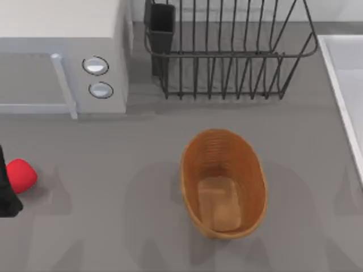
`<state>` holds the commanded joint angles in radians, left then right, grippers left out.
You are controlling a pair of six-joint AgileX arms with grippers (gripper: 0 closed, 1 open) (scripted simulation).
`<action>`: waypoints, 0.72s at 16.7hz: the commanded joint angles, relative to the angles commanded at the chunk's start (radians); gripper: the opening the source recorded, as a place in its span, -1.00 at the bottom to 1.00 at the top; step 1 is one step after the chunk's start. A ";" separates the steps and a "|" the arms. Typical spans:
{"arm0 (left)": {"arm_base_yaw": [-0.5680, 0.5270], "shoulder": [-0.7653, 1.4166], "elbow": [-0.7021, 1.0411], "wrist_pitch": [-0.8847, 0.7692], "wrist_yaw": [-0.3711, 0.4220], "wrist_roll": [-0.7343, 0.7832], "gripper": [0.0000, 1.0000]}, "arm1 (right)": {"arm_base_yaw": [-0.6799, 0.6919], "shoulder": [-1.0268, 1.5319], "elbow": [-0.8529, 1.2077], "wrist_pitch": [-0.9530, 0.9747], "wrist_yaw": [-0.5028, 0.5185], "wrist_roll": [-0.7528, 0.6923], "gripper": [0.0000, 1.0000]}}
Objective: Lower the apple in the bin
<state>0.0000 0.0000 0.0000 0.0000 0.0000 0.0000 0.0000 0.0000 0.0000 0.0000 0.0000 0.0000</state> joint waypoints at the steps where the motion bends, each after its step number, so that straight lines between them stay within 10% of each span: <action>1: 0.000 0.000 0.000 0.000 0.000 0.000 1.00 | 0.000 0.000 0.000 0.000 0.000 0.000 1.00; 12: -0.001 0.569 0.423 -0.339 0.001 0.228 1.00 | 0.000 0.000 0.000 0.000 0.000 0.000 1.00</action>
<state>-0.0008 0.5687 0.4225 -0.3389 0.0009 0.2275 0.0000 0.0000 0.0000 0.0000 0.0000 0.0000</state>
